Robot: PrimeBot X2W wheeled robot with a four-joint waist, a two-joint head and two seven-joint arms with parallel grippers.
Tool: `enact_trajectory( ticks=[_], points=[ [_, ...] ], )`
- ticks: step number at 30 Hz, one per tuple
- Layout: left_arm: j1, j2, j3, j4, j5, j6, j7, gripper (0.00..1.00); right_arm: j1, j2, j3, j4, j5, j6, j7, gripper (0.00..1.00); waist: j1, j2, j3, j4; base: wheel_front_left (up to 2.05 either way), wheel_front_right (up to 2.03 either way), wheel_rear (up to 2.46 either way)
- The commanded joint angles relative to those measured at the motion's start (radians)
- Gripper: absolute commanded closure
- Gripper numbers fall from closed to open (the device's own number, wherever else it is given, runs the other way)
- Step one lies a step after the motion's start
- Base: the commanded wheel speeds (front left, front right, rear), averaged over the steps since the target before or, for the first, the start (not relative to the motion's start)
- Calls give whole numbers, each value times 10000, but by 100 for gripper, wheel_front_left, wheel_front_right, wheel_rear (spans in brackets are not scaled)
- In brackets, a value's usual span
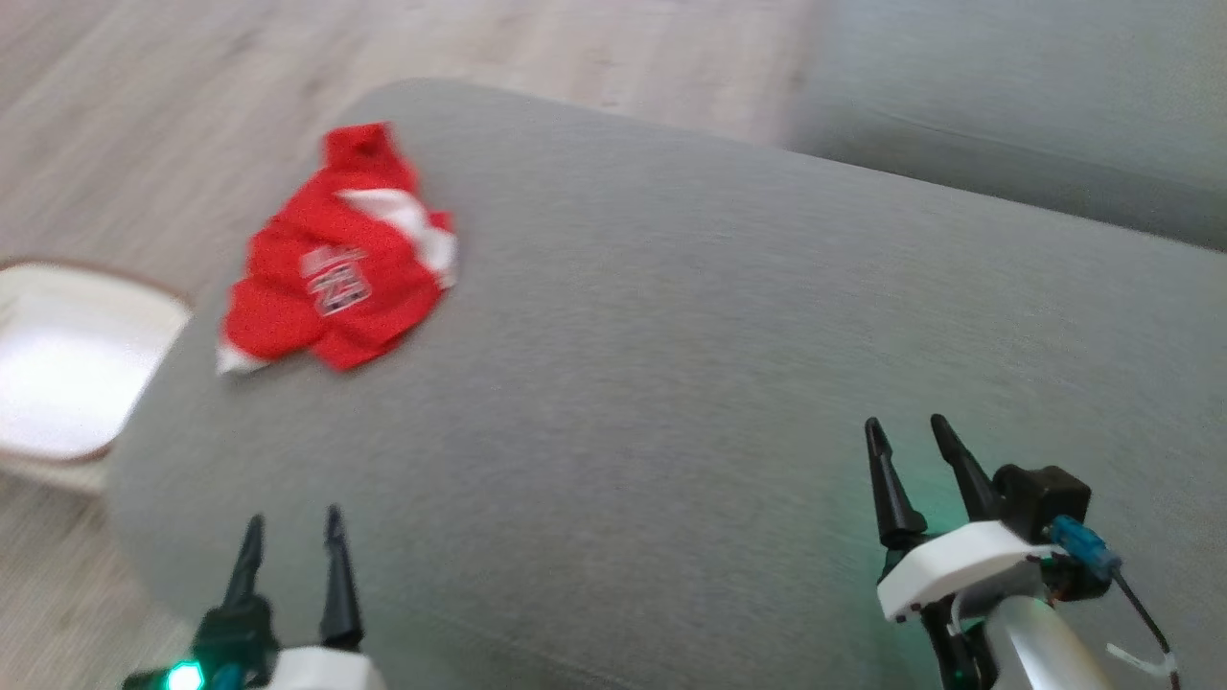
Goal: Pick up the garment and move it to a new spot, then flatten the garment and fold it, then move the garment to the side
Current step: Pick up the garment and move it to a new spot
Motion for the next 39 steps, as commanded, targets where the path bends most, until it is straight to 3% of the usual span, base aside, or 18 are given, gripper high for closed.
enact_trajectory(
  ticks=[1,4,10,16,22,31,39],
  points=[
    [-53,30,583,-259,-76,60,-53,0,-290,8,307,-227,112,-7,-95,0,0,0,123,1120,0,0,0],
    [21,46,947,-212,-76,60,-53,0,-394,8,402,-178,139,-7,-95,0,0,0,275,1483,0,0,0],
    [-60,42,1533,-151,-123,0,-53,0,-635,8,579,-144,3,-7,-95,0,0,0,694,1563,0,0,0],
    [-1152,234,2190,270,-304,-310,-53,0,-1047,8,708,-333,-452,-7,-95,0,0,0,1518,1035,0,0,0],
    [-3300,971,2652,991,-392,-800,-53,0,-1676,9,799,-730,-998,-7,-95,0,0,0,2669,249,0,0,0],
    [-6789,2131,1927,2977,-386,-1523,-53,0,-2346,-28,701,-1258,-1596,-7,-95,0,0,0,4181,-905,0,0,0],
    [-8766,2936,273,5462,-785,-1629,249,0,-2563,-74,516,-1608,-1720,-7,-95,0,0,0,4915,-1743,0,0,0]
  ],
)
